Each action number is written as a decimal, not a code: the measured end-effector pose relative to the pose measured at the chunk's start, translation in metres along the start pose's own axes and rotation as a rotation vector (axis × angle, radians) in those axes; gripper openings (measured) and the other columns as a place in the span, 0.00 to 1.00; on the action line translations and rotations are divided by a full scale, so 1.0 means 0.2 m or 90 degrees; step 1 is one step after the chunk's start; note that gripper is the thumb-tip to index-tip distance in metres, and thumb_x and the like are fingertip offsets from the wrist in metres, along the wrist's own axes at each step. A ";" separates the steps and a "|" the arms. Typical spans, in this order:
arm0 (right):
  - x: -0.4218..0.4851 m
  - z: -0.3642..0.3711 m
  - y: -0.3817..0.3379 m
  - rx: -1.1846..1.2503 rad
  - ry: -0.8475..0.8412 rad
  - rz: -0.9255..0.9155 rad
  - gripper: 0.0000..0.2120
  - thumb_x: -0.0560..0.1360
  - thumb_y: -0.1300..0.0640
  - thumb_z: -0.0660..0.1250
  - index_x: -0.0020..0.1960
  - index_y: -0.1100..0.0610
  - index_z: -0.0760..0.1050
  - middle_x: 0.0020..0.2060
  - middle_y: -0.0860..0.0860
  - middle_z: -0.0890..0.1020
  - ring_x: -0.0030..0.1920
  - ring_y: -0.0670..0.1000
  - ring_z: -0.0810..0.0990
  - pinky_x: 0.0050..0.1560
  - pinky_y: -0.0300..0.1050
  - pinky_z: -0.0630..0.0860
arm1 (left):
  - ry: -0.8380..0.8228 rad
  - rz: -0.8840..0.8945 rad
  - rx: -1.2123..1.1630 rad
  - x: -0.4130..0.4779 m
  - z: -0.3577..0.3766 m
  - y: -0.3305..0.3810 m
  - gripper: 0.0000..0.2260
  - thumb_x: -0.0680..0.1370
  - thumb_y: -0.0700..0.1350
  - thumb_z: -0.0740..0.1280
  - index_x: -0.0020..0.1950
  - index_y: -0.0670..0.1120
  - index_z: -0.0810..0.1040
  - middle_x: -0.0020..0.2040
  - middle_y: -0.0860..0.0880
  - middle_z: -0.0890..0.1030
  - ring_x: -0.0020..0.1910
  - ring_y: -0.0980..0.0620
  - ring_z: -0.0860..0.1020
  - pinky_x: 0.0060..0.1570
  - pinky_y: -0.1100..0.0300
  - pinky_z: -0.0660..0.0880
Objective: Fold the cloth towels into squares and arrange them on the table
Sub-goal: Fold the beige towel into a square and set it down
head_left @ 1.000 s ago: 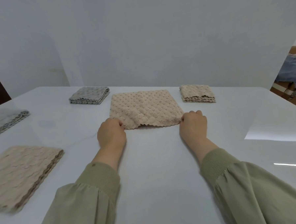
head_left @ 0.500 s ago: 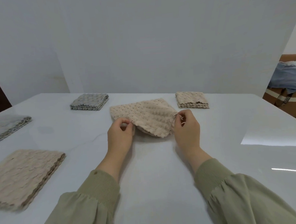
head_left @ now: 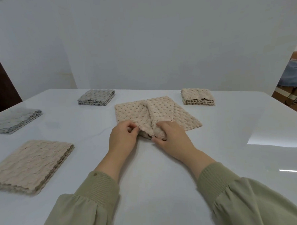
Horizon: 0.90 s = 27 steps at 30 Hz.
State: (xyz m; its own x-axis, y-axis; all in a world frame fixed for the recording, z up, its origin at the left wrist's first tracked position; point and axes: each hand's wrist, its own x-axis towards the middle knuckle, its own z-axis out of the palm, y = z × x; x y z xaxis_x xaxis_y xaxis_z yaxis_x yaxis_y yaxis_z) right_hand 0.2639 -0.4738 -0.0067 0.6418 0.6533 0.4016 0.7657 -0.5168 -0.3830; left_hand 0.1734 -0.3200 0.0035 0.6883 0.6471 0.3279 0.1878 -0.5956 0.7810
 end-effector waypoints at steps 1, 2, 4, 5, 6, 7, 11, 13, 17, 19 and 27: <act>0.02 0.02 0.01 -0.030 0.016 -0.013 0.20 0.74 0.48 0.67 0.63 0.54 0.74 0.60 0.49 0.76 0.61 0.53 0.71 0.61 0.46 0.66 | 0.003 0.005 -0.005 0.00 0.00 0.00 0.04 0.75 0.45 0.68 0.40 0.50 0.78 0.39 0.51 0.79 0.38 0.50 0.77 0.43 0.55 0.75; 0.03 0.03 0.02 -0.032 0.038 -0.019 0.15 0.75 0.50 0.66 0.59 0.54 0.78 0.57 0.50 0.78 0.58 0.53 0.72 0.59 0.46 0.67 | 0.006 0.013 -0.009 0.01 0.00 0.00 0.04 0.74 0.45 0.68 0.39 0.50 0.78 0.39 0.52 0.79 0.38 0.50 0.77 0.42 0.56 0.75; 0.06 0.03 0.01 0.004 0.080 -0.010 0.09 0.75 0.53 0.66 0.48 0.56 0.81 0.49 0.50 0.80 0.52 0.53 0.74 0.50 0.46 0.68 | 0.025 0.048 0.005 0.01 0.00 0.01 0.04 0.74 0.44 0.69 0.39 0.49 0.77 0.40 0.53 0.78 0.39 0.51 0.76 0.41 0.57 0.73; 0.07 0.03 0.00 0.035 0.098 0.007 0.08 0.75 0.54 0.65 0.43 0.57 0.81 0.44 0.50 0.80 0.49 0.53 0.74 0.45 0.45 0.66 | 0.049 0.079 0.034 0.00 0.00 0.01 0.03 0.74 0.44 0.69 0.40 0.49 0.77 0.42 0.54 0.77 0.38 0.52 0.75 0.40 0.58 0.71; 0.08 0.02 -0.01 0.077 0.119 0.034 0.09 0.75 0.55 0.65 0.41 0.58 0.79 0.41 0.50 0.78 0.46 0.52 0.73 0.42 0.44 0.63 | 0.084 0.119 0.073 0.00 0.00 0.02 0.02 0.74 0.44 0.69 0.42 0.48 0.77 0.42 0.54 0.75 0.37 0.53 0.73 0.39 0.59 0.69; 0.10 0.00 -0.03 0.129 0.147 0.067 0.09 0.75 0.56 0.65 0.40 0.59 0.78 0.39 0.50 0.77 0.44 0.51 0.72 0.40 0.44 0.62 | 0.120 0.160 0.104 -0.01 0.00 0.03 0.02 0.73 0.43 0.70 0.43 0.47 0.78 0.42 0.55 0.72 0.35 0.52 0.72 0.37 0.59 0.67; 0.14 -0.13 -0.10 0.326 0.349 0.169 0.11 0.76 0.59 0.63 0.35 0.59 0.71 0.30 0.49 0.73 0.32 0.44 0.69 0.35 0.38 0.65 | 0.167 0.154 0.072 -0.01 0.00 0.00 0.11 0.73 0.44 0.69 0.54 0.47 0.76 0.47 0.54 0.71 0.38 0.53 0.72 0.38 0.59 0.67; 0.16 -0.21 -0.12 0.413 0.433 0.208 0.14 0.76 0.60 0.61 0.32 0.56 0.66 0.27 0.47 0.69 0.28 0.42 0.65 0.30 0.33 0.63 | 0.134 0.072 0.023 0.02 0.00 -0.04 0.16 0.75 0.46 0.67 0.62 0.48 0.71 0.56 0.51 0.72 0.49 0.51 0.74 0.48 0.56 0.71; 0.23 -0.33 -0.09 0.670 0.431 0.296 0.08 0.74 0.57 0.61 0.37 0.56 0.73 0.34 0.51 0.78 0.39 0.48 0.77 0.43 0.42 0.78 | -0.088 0.073 0.202 0.04 0.04 -0.09 0.22 0.78 0.53 0.61 0.70 0.48 0.68 0.67 0.47 0.72 0.66 0.46 0.68 0.64 0.51 0.66; 0.24 -0.38 -0.08 0.836 0.405 0.289 0.10 0.75 0.61 0.61 0.36 0.57 0.73 0.31 0.51 0.79 0.37 0.50 0.80 0.39 0.49 0.79 | -0.212 0.113 0.364 0.04 0.07 -0.09 0.26 0.78 0.59 0.57 0.74 0.51 0.61 0.74 0.49 0.63 0.72 0.47 0.60 0.70 0.48 0.60; 0.25 -0.40 -0.12 0.865 0.355 0.199 0.09 0.76 0.68 0.59 0.42 0.60 0.74 0.33 0.54 0.76 0.34 0.50 0.75 0.38 0.47 0.75 | -0.212 -0.036 0.496 0.26 0.10 -0.13 0.24 0.80 0.54 0.49 0.76 0.54 0.54 0.78 0.52 0.51 0.76 0.44 0.50 0.70 0.40 0.51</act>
State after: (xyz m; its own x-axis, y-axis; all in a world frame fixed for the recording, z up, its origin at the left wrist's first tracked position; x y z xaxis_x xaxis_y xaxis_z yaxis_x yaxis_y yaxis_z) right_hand 0.2811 -0.4744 0.0889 0.9404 0.1661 0.2968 0.1770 0.5061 -0.8441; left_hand 0.2180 -0.2805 -0.0115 0.8108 0.5845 0.0309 0.5730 -0.8034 0.1620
